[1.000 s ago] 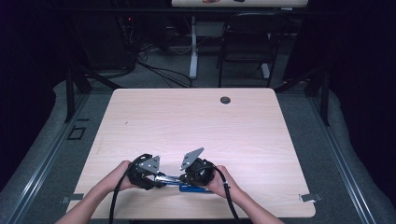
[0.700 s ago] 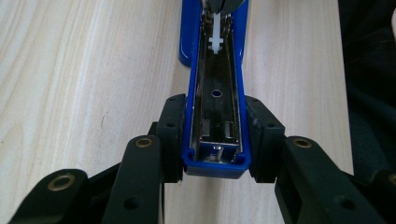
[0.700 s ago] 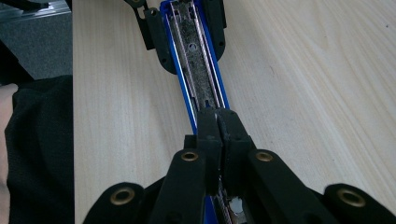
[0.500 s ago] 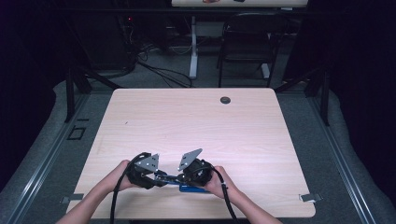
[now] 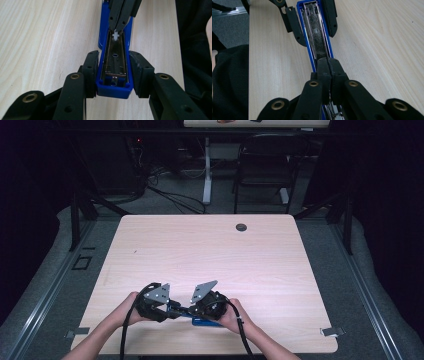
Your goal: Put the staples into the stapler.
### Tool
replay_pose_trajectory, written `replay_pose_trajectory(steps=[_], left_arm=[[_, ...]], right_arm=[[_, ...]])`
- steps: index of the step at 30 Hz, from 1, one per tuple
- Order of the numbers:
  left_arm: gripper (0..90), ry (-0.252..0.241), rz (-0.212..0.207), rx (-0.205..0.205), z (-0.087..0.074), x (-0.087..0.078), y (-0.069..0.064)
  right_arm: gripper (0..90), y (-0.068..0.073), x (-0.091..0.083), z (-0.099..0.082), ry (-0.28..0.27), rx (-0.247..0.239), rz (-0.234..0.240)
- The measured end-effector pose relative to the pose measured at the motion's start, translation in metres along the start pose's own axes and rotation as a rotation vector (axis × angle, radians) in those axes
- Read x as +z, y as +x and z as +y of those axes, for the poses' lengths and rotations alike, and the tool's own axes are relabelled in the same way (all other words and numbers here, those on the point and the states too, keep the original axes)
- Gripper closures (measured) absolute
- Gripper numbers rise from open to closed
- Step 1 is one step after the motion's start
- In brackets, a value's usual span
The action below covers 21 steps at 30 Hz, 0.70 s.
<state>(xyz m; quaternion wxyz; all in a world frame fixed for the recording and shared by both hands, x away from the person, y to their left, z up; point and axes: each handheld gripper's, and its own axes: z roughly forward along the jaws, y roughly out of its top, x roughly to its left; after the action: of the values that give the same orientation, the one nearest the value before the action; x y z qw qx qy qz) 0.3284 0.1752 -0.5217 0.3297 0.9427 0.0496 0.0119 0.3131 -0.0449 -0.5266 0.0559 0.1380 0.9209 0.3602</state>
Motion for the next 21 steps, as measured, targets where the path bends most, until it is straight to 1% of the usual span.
replay_pose_trajectory(steps=[2, 4, 5, 6, 9, 10, 11, 12, 13, 14, 15, 17, 18, 19, 20, 21], left_arm=[[61.9, 0.003, 0.004, 0.003, 0.001, 0.000, -0.001], [61.9, 0.016, 0.005, 0.007, 0.001, 0.000, -0.001], [61.8, 0.016, 0.004, 0.007, 0.001, 0.000, -0.001], [61.8, 0.019, 0.005, 0.007, 0.001, 0.000, -0.001], [61.4, 0.044, 0.003, -0.002, -0.001, 0.002, 0.000], [60.9, 0.050, 0.009, -0.006, -0.002, 0.002, 0.000], [60.6, 0.057, -0.002, -0.010, -0.003, 0.003, 0.001], [60.6, 0.068, 0.001, -0.017, -0.005, 0.003, 0.001], [60.0, 0.082, 0.007, -0.015, -0.006, 0.003, 0.002], [60.1, 0.081, 0.004, -0.024, -0.008, 0.002, 0.003], [60.3, 0.074, 0.011, -0.034, -0.010, 0.002, 0.003], [61.3, 0.034, 0.017, -0.048, -0.010, 0.000, 0.003], [63.2, 0.034, 0.017, -0.048, -0.010, 0.000, 0.003], [64.5, 0.010, 0.005, -0.050, -0.009, 0.000, 0.003], [65.5, 0.000, 0.004, -0.055, -0.008, 0.000, 0.002], [65.7, -0.010, 0.002, -0.049, -0.007, 0.002, 0.001]], right_arm=[[89.0, 0.000, 0.000, 0.000, -0.002, -0.002, 0.000], [88.9, 0.000, 0.001, 0.000, 0.007, -0.004, 0.000], [88.9, 0.001, 0.002, -0.001, 0.004, 0.005, 0.002], [88.9, 0.001, 0.004, -0.001, 0.007, 0.002, 0.005], [88.8, 0.001, 0.005, -0.002, 0.000, 0.001, 0.002], [88.7, 0.001, 0.004, -0.002, 0.000, 0.001, -0.001], [88.6, 0.001, 0.004, -0.002, -0.006, 0.002, -0.005], [88.5, 0.001, 0.004, -0.001, -0.007, 0.000, -0.004], [88.5, 0.001, 0.004, -0.002, -0.010, 0.000, -0.004], [88.4, 0.001, 0.003, -0.002, -0.011, 0.000, -0.004], [88.4, 0.001, 0.003, -0.002, -0.014, 0.001, -0.001], [88.3, 0.001, 0.002, -0.002, -0.017, 0.000, -0.001], [88.3, 0.001, 0.002, -0.002, -0.017, 0.000, -0.001], [88.2, 0.000, 0.001, -0.002, -0.015, -0.005, 0.001], [88.3, 0.001, 0.000, -0.002, -0.028, -0.004, -0.004], [88.3, 0.001, -0.001, -0.002, -0.031, -0.002, -0.005]])
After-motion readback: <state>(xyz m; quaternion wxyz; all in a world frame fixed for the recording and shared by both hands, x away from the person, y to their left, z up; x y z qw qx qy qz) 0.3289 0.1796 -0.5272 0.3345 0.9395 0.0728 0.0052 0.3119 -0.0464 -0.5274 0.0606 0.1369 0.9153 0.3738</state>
